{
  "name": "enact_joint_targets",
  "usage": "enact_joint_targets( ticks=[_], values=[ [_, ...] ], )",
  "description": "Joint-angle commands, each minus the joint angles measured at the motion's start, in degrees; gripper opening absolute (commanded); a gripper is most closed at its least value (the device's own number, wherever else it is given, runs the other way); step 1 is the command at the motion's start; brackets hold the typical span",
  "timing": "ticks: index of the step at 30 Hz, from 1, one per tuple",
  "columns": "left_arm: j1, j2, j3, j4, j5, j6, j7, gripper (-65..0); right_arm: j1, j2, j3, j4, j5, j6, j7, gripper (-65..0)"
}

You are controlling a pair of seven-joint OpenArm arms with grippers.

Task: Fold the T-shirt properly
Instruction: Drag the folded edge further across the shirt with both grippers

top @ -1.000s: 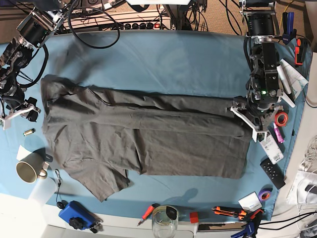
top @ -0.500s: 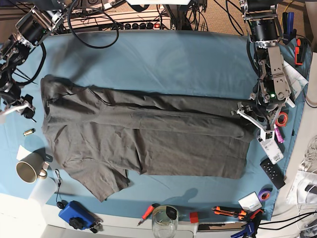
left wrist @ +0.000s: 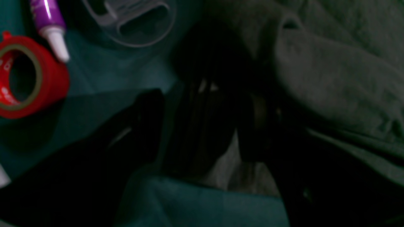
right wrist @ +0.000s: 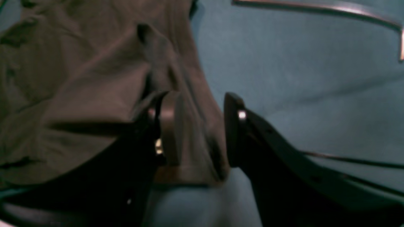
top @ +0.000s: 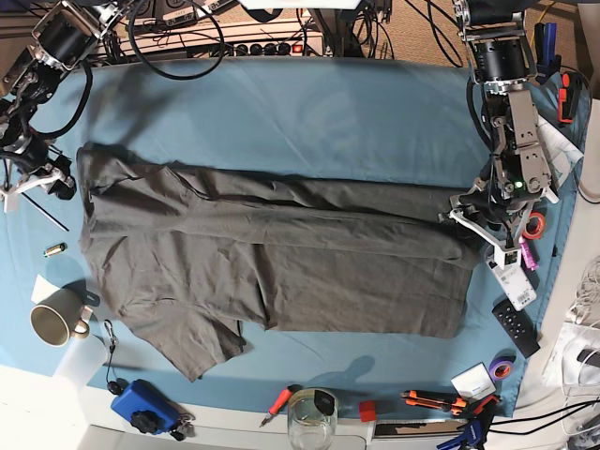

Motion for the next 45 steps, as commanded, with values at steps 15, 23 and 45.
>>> enact_joint_targets(
  ticks=[15,23,45],
  values=[
    [-2.62,0.02,0.09,0.02,-1.05,-0.04,5.16,-28.6,0.96,1.31,-6.34,-6.27,4.5,3.06,0.52,-43.3],
    [-1.97,0.02,0.07,0.0,-1.03,0.26,5.92,-35.7,0.96,1.33,-11.56,-6.27,-1.31,-1.46,3.43,-43.3],
    [0.37,0.13,0.07,1.97,-1.01,-3.06,10.47,-65.0,1.09,1.49,-11.37,1.6,-1.33,-1.42,1.97,-65.0]
  ],
)
